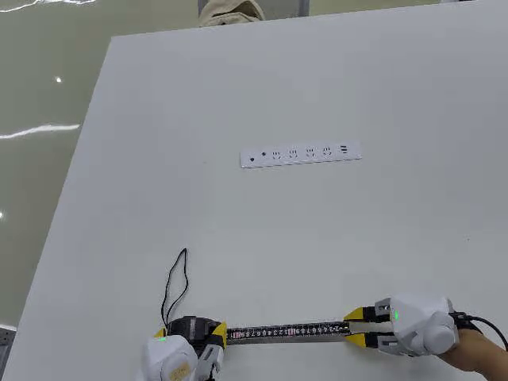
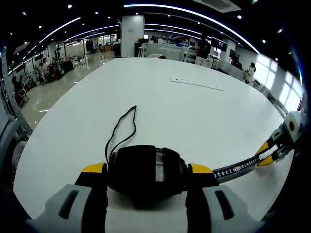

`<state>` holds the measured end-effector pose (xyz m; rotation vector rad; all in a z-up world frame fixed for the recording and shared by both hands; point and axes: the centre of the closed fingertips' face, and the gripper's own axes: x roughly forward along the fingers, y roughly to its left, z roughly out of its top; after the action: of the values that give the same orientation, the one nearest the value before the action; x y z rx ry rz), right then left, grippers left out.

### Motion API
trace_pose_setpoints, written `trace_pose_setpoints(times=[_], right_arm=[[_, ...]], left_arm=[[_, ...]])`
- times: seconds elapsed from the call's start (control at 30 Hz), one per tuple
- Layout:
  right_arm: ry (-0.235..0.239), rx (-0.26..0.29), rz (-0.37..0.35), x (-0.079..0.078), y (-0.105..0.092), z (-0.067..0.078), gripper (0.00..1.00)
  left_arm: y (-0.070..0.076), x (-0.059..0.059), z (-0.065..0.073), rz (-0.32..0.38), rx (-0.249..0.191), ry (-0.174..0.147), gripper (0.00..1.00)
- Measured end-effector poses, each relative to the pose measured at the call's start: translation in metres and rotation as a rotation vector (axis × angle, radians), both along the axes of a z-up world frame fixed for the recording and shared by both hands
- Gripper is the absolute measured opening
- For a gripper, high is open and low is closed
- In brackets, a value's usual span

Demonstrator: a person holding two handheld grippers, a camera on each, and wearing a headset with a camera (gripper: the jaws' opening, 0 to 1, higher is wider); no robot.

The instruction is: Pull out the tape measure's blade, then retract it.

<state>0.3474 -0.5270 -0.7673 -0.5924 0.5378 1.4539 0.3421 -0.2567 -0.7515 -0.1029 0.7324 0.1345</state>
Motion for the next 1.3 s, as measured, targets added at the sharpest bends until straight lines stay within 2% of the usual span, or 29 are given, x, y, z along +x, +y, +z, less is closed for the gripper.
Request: trace_pose_setpoints(times=[0.33, 0.47, 1.3], right_arm=[[-0.003, 0.001, 0.004, 0.0, 0.003, 0.003, 0.13], [-0.006, 0.001, 0.008, 0.0, 0.005, 0.003, 0.13], [-0.012, 0.009, 0.019, 0.003, 0.019, 0.008, 0.13]], left_arm=[[0.0, 0.0, -0.002, -0.001, -0.008, 0.002, 0.62], [0.001, 0.0, -0.001, 0.002, -0.022, 0.013, 0.62], [0.002, 0.0, 0.0, -0.001, -0.051, 0.002, 0.62]])
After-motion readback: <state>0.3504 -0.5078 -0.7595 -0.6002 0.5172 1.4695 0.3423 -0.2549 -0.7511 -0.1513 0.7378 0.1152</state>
